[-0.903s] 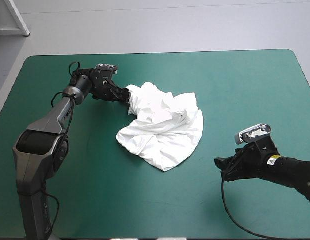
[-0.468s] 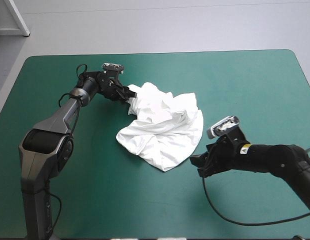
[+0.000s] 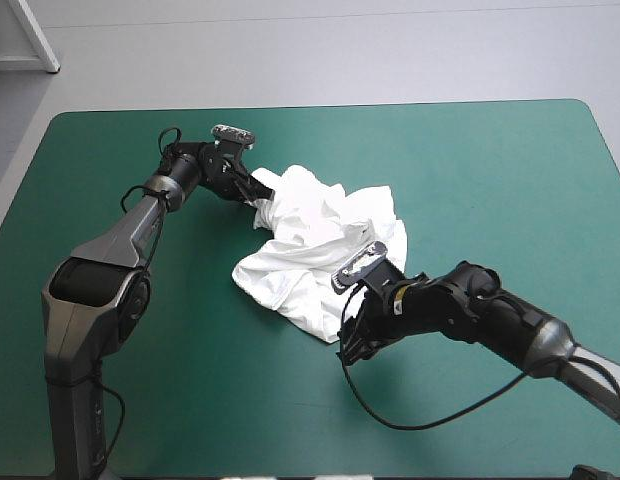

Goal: Fold the cloth

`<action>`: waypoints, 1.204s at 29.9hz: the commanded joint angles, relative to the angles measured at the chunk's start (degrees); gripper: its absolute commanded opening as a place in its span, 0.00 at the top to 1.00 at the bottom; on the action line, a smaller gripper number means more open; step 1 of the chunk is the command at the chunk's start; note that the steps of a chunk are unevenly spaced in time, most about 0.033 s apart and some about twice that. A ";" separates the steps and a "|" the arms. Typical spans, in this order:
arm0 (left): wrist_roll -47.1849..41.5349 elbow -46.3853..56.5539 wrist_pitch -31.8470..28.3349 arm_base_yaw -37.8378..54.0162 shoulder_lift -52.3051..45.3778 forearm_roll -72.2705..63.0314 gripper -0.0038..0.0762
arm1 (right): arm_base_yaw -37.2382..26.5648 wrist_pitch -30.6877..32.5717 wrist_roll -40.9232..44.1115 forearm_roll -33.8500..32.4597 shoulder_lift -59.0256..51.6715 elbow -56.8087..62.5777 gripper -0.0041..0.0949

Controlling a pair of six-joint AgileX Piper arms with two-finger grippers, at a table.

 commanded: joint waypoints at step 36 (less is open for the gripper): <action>0.35 -6.32 3.80 0.54 -7.77 4.27 0.93 | 4.28 0.25 11.61 -20.82 17.30 -11.12 0.98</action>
